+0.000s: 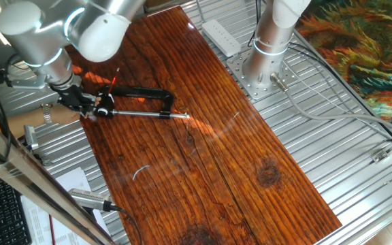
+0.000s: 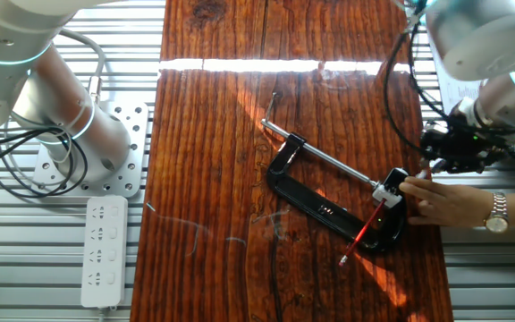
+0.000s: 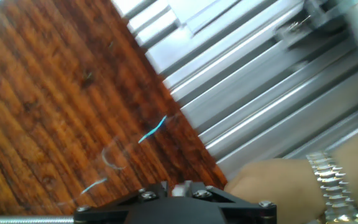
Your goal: Sharpen the pencil with a pencil sharpener
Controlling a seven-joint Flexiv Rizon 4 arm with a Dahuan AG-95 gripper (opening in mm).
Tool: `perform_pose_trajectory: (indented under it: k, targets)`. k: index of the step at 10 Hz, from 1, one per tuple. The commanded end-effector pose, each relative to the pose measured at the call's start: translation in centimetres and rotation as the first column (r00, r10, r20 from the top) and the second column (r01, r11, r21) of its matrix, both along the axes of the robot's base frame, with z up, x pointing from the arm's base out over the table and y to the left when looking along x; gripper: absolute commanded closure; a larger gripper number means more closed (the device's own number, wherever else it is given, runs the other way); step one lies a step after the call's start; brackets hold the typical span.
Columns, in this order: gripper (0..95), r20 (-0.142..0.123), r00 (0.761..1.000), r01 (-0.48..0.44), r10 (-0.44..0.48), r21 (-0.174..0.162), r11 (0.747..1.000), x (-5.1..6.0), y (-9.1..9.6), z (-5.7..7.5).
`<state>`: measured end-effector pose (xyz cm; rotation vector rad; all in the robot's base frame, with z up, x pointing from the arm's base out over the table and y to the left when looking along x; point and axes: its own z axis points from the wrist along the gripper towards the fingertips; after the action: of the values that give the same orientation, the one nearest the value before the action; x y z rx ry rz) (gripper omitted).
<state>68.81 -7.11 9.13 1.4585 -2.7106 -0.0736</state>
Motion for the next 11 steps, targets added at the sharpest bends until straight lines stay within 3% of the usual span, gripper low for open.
perform_pose_trajectory:
  k: [1, 4, 5, 7, 8, 11]
  targets:
    - [57.0, -0.003, 1.000, 0.010, -0.010, -0.013, 1.000, -0.07, 0.44, 0.99]
    - [57.0, -0.003, 1.000, 0.017, -0.017, -0.022, 1.000, -0.11, 0.45, 1.68]
    - [76.0, -0.004, 1.000, 0.018, -0.019, -0.026, 0.999, -0.11, 0.45, 1.71]
    - [76.0, -0.005, 0.999, 0.050, -0.050, -0.030, 0.998, -0.10, 0.45, 1.75]
    - [95.0, -0.006, 0.998, 0.059, -0.060, -0.031, 0.998, -0.09, 0.47, 1.77]
    - [95.0, -0.004, 0.995, 0.096, -0.096, -0.037, 0.995, -0.11, 0.37, 1.82]
